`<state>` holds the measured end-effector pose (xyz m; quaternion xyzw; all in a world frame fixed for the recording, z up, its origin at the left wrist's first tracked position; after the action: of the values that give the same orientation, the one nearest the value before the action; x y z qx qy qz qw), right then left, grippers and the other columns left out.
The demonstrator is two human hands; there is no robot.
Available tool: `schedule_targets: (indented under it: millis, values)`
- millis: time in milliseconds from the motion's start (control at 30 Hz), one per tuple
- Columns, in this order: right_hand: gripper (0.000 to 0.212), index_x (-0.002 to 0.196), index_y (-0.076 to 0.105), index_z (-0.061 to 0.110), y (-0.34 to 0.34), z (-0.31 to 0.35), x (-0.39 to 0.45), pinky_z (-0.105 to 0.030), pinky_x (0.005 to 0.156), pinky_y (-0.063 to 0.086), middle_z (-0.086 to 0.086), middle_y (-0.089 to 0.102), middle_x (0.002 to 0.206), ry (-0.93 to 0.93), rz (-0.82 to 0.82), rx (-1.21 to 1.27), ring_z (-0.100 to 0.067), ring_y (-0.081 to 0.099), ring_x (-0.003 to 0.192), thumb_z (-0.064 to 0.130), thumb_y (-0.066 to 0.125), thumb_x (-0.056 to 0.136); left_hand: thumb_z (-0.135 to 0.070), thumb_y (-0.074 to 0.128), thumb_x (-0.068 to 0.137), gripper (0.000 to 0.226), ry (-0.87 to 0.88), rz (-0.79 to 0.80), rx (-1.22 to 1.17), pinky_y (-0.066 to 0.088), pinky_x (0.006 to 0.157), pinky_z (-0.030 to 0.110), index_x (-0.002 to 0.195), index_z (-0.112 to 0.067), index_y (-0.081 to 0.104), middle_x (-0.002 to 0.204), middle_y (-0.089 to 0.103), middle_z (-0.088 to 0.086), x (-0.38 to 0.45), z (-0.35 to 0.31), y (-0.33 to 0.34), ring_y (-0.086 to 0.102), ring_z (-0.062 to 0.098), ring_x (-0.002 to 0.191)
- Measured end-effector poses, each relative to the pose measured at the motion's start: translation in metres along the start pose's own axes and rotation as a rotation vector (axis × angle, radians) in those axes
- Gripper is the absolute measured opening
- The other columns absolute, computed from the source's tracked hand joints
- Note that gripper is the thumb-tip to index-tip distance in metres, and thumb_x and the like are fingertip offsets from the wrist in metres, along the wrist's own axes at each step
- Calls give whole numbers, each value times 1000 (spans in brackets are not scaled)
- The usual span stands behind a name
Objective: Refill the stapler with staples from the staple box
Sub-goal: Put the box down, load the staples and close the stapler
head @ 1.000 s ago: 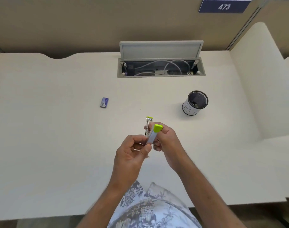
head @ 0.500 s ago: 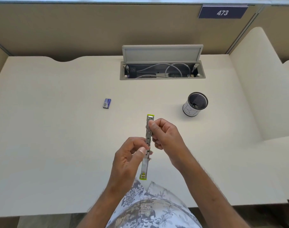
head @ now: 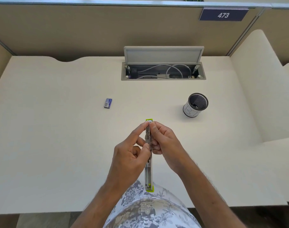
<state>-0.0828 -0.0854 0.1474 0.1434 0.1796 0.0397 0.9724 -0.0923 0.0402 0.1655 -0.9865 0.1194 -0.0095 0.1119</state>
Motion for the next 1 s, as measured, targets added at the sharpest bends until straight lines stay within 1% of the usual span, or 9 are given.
schedule_targets:
  millis: [167,267,400,533,667,767,833,900,1000]
  values:
    - [33,90,65,26,0,-6,1,-17,47,25,11,32,60,48,23,-15,-9,24,53,46,43,105,-18,59,92,58,9,14,69,41,40,25,139,-50,56,76,62,-10,-2,-3,0,44,15,39]
    - [34,92,64,25,3,-10,0,-16,47,27,13,32,59,72,71,-14,-9,24,52,47,41,105,-30,56,93,42,8,39,94,44,38,36,131,-47,52,68,57,-9,-2,-6,1,47,24,40]
    - [33,91,62,24,5,-14,-2,-17,47,26,9,32,61,96,91,12,-18,17,61,47,43,104,-27,61,95,26,38,39,149,33,42,21,116,-37,50,59,48,-10,1,-9,1,37,7,39]
    - [32,83,56,26,5,-14,-3,-15,46,28,9,38,61,90,101,31,-10,24,53,45,44,105,-27,62,92,20,50,46,154,32,42,17,103,-36,47,61,50,5,1,-12,3,35,5,39]
    - [34,88,57,19,5,-15,-3,-15,46,29,3,45,66,76,111,16,-9,30,53,45,43,106,-32,61,91,17,45,30,167,31,42,17,93,-34,44,60,51,8,1,-12,3,34,6,39]
    - [36,92,58,17,4,-15,-3,-17,47,28,-13,35,68,72,101,0,-19,22,59,46,43,106,-38,59,92,19,54,13,197,33,40,24,89,-33,41,56,48,0,0,-15,2,38,12,39]
    - [36,91,58,19,4,-15,-2,-19,49,25,-17,25,71,76,92,-15,-28,16,65,47,42,106,-42,57,95,23,63,4,212,39,39,32,87,-30,39,60,49,0,-1,-17,1,45,20,39]
    - [35,90,59,21,2,-14,-1,-20,49,23,-10,21,68,83,66,-16,-22,15,62,48,42,105,-43,53,99,27,102,-18,252,39,41,29,85,-28,37,62,48,-4,-2,-21,0,43,17,40]
    - [33,92,59,21,-5,-11,0,-17,47,23,8,26,63,86,4,-9,-10,20,53,45,41,105,-37,48,100,25,157,-48,323,37,45,23,82,-27,34,64,49,-5,-8,-24,1,43,18,49]
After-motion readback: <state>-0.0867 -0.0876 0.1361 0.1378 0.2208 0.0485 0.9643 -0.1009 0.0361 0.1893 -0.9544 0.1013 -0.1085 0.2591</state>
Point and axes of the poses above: each hand's wrist, its own x-axis towards the middle knuckle, its own y-axis out of the palm, z = x × y, the point moved 7 cm from there along x, towards the middle knuckle
